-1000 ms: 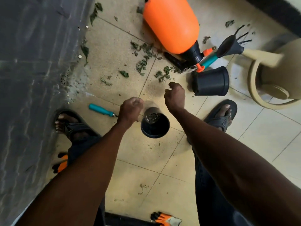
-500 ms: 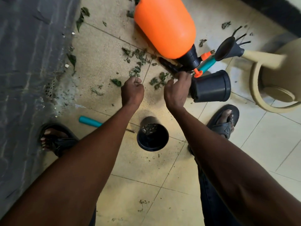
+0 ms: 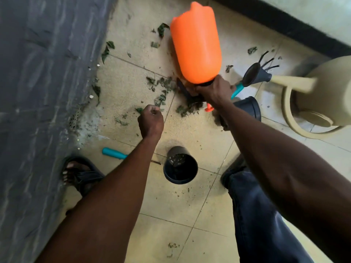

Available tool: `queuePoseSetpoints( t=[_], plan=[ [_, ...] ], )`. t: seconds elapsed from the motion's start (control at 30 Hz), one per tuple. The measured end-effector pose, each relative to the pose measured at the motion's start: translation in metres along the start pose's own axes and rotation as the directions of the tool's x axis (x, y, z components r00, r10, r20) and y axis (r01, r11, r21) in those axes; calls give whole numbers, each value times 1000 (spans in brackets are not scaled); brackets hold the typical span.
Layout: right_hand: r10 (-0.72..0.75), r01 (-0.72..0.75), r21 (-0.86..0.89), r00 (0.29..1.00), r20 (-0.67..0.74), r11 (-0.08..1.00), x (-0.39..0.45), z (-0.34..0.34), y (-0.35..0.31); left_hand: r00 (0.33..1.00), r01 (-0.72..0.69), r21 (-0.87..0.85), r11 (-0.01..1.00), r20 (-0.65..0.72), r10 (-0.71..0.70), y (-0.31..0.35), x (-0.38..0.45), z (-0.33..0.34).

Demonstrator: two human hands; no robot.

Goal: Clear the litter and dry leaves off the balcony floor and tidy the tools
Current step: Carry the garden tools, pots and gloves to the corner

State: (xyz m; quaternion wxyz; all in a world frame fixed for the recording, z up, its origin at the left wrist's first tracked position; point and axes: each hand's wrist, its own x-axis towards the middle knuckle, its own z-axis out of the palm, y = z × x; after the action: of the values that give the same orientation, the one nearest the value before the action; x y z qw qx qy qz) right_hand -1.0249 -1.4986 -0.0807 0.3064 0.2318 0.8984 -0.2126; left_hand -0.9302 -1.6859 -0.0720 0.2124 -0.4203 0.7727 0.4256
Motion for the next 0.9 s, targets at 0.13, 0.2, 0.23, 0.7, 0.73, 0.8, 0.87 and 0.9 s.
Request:
queuePoseSetpoints(
  t=[0.13, 0.2, 0.23, 0.7, 0.73, 0.8, 0.87, 0.9],
  plan=[
    [48, -95, 469, 993, 111, 878, -42, 11, -22, 995, -7, -10, 1000, -103, 6, -3, -2, -24],
    [52, -113, 543, 991, 127, 832, -64, 22, -28, 989, -9, -28, 1000, -150, 5, -1, -2, -37],
    [44, -116, 558, 989, 141, 821, -76, 28, -33, 983, -4, -60, 998, -181, -7, 0, -1, -48],
    [17, -40, 37, 872, 489, 998, -312, 182, -31, 957, 184, 65, 981, -241, -164, -123, -20, -211],
    [6, -15, 13, 859, 513, 1000, -317, 189, -19, 960, 199, 83, 977, -219, -177, -135, -21, -209],
    [-11, 27, -19, 825, 565, 999, -323, 201, 1, 961, 228, 165, 960, -199, -194, -161, -21, -203],
    [1, 31, -43, 807, 590, 999, -320, 209, 14, 957, 255, 235, 938, -203, -209, -179, -24, -195],
    [-8, 64, -76, 814, 581, 995, -316, 213, 18, 957, 253, 261, 932, -211, -200, -181, -27, -193]
  ],
)
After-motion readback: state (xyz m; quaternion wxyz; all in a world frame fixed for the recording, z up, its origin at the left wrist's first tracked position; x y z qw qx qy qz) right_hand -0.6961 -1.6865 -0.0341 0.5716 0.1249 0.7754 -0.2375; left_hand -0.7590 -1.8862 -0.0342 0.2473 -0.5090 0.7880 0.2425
